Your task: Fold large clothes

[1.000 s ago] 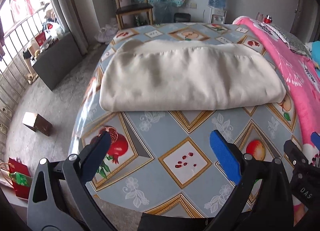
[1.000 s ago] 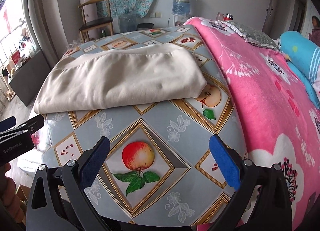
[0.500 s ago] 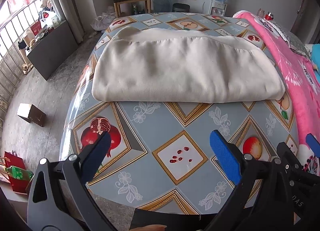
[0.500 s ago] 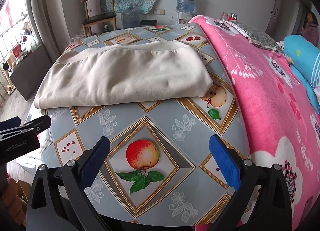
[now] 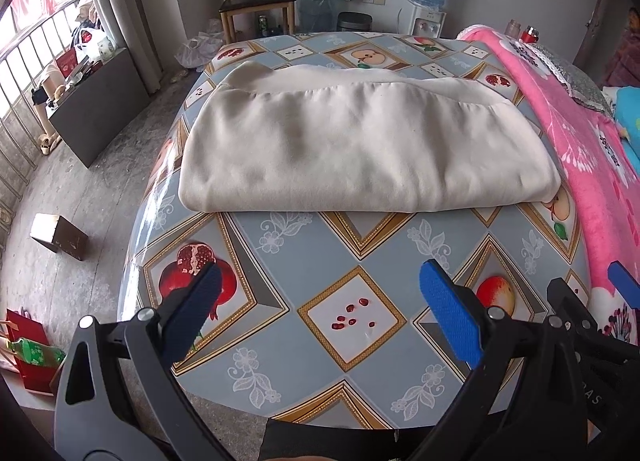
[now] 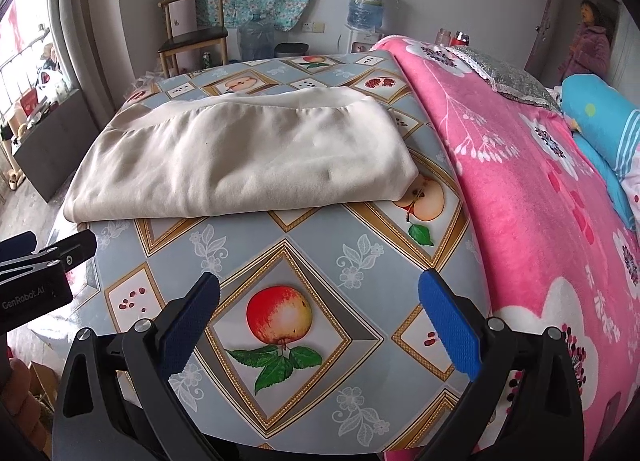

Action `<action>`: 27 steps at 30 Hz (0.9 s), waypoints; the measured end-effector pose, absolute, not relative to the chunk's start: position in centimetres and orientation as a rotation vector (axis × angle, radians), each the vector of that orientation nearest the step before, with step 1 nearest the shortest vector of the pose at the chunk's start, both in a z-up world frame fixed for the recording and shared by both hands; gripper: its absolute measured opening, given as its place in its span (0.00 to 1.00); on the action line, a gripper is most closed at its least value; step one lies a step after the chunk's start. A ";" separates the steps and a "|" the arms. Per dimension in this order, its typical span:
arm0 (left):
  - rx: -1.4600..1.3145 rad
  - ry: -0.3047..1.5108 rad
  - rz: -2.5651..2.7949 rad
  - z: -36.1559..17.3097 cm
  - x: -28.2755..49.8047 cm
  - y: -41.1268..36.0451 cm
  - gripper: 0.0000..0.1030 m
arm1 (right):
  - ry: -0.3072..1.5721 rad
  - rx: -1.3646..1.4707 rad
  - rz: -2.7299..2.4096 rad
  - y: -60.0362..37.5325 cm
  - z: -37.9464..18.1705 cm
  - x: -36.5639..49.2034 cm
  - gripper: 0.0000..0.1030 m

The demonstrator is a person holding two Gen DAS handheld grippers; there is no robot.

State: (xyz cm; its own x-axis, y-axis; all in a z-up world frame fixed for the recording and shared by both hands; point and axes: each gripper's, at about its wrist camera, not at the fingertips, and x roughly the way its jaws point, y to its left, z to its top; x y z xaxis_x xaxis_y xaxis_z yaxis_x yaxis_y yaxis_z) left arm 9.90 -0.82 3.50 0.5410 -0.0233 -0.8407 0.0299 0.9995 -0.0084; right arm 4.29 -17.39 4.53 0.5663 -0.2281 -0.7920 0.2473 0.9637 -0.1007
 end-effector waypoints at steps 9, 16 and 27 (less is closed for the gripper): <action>0.010 1.001 -0.036 3.5 9.8 -1.0 0.93 | 0.930 0.023 -0.282 -17.6 4.5 4.3 0.94; 0.009 1.003 -0.040 3.5 9.9 -1.2 0.93 | 0.928 0.023 -0.287 -17.7 4.5 4.4 0.94; -0.002 1.007 -0.054 3.5 10.3 -1.4 0.93 | 0.925 0.021 -0.304 -17.8 4.7 4.6 0.94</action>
State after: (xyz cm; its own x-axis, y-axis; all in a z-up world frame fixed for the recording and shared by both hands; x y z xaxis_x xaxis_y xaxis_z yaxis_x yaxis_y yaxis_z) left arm 10.29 -1.40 3.52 0.5329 -0.0467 -0.8449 0.0446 0.9986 -0.0270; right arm 4.61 -17.82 4.74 0.5620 -0.2495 -0.7886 0.2672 0.9571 -0.1124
